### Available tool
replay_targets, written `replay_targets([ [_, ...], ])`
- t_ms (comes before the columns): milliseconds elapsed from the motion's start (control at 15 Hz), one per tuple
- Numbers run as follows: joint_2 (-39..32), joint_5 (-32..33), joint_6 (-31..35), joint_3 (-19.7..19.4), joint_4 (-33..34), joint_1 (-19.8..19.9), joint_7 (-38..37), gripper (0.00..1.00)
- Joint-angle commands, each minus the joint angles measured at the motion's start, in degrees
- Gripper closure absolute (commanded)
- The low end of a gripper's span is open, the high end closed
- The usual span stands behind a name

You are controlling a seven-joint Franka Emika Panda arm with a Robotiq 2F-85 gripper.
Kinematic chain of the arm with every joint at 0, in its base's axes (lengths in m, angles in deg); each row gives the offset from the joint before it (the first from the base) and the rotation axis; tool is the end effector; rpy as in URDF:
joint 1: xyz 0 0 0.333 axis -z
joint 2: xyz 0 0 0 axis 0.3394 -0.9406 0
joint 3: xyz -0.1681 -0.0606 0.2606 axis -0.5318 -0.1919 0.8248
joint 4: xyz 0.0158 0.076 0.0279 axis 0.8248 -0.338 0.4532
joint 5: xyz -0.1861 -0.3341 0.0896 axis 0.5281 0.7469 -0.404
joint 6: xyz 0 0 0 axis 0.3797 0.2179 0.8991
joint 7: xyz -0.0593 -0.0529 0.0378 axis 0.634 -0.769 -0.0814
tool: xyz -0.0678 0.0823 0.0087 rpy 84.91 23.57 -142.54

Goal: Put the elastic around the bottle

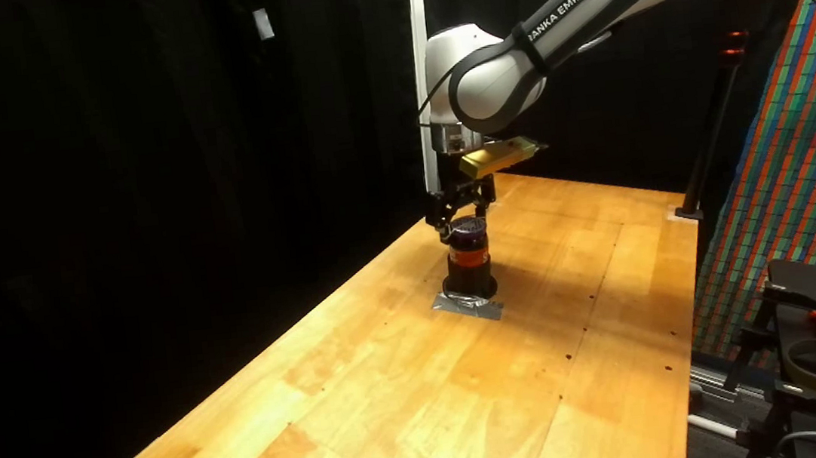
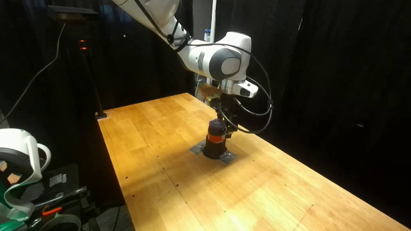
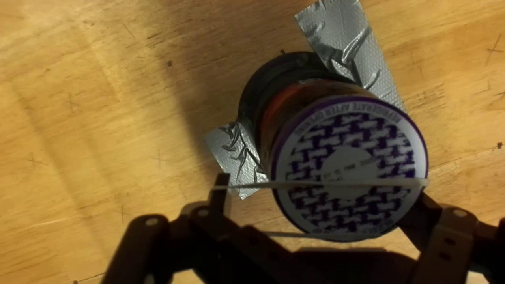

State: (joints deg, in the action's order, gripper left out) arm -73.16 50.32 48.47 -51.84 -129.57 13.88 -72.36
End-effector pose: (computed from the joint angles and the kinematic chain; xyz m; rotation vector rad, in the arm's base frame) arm 0.6974 0.0877 0.2510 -3.1100 0.4277 0.0289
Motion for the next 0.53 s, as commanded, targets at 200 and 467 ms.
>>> replay_targets([
  [200,-2.1,-1.2,1.9,-2.4,2.1,-0.4,-2.1,0.00],
  [467,-2.4,-2.0,1.3,-2.3,1.8,0.1,-2.0,0.00],
])
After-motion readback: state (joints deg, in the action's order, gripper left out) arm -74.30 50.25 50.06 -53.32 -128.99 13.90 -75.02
